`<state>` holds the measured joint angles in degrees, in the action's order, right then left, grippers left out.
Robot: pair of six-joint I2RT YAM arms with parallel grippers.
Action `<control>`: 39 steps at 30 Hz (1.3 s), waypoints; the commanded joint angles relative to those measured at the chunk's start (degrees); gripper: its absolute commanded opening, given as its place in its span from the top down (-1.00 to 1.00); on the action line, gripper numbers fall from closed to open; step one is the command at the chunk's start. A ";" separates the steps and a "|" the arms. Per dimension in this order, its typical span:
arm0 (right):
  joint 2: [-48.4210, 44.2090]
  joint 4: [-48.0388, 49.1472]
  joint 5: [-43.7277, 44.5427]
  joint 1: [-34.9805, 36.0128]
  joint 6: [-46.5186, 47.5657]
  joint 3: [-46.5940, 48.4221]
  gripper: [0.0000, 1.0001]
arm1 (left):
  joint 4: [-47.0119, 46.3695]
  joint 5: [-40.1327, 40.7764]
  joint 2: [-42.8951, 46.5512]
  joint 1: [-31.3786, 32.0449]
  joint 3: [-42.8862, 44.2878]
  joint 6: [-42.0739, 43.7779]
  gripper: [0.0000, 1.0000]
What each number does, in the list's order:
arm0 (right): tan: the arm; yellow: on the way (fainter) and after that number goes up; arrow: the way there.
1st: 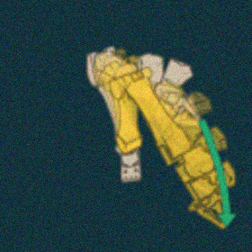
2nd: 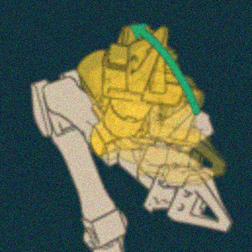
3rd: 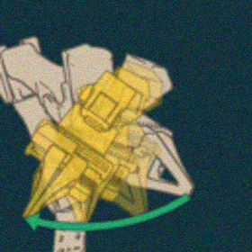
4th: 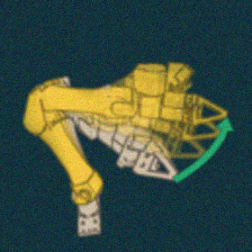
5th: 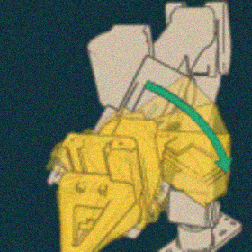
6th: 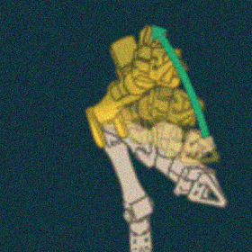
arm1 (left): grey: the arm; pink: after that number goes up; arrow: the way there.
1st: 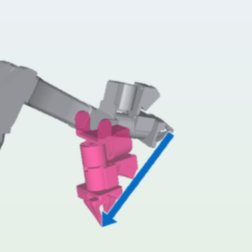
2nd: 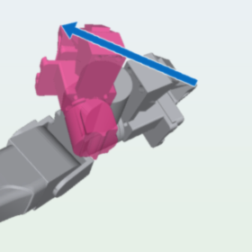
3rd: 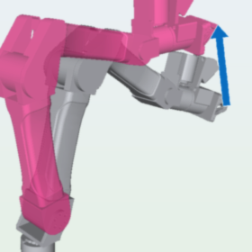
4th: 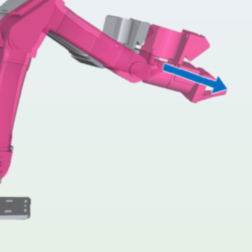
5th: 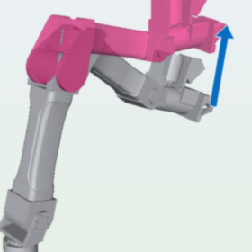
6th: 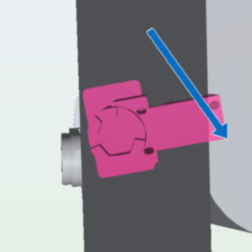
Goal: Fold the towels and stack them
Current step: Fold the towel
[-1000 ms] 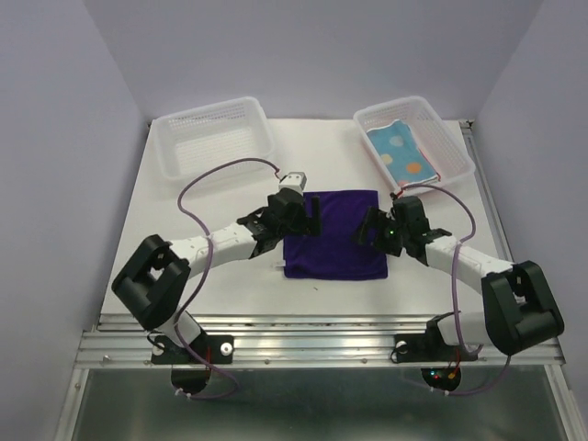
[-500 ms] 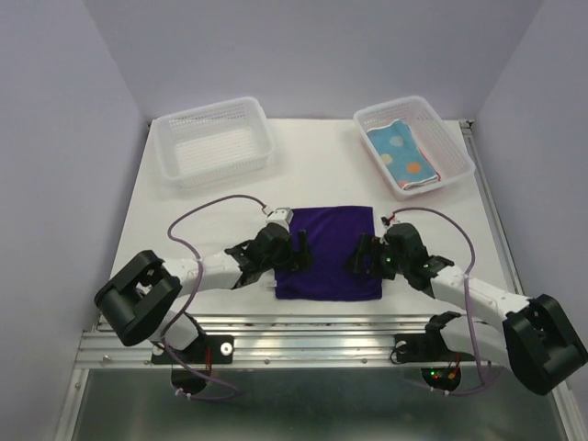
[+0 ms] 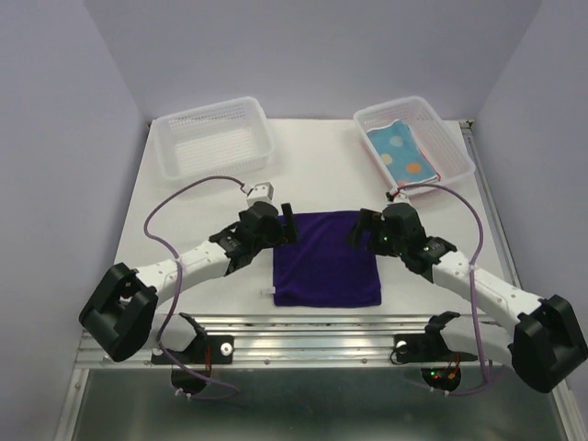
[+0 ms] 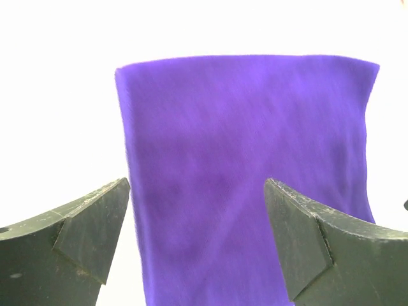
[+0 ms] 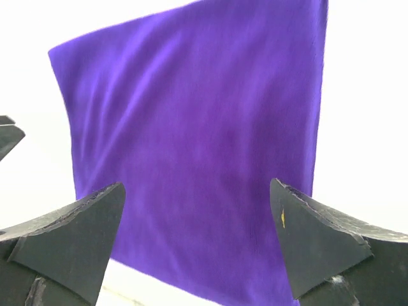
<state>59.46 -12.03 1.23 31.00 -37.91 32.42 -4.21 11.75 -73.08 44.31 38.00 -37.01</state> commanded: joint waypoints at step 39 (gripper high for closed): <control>40.56 16.60 10.73 -9.21 14.09 22.15 0.80 | -2.47 0.98 -31.26 -12.85 20.36 12.49 1.00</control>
<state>99.37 0.12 14.76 22.09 -27.14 51.99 -8.10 9.98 -105.67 31.40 58.65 -26.81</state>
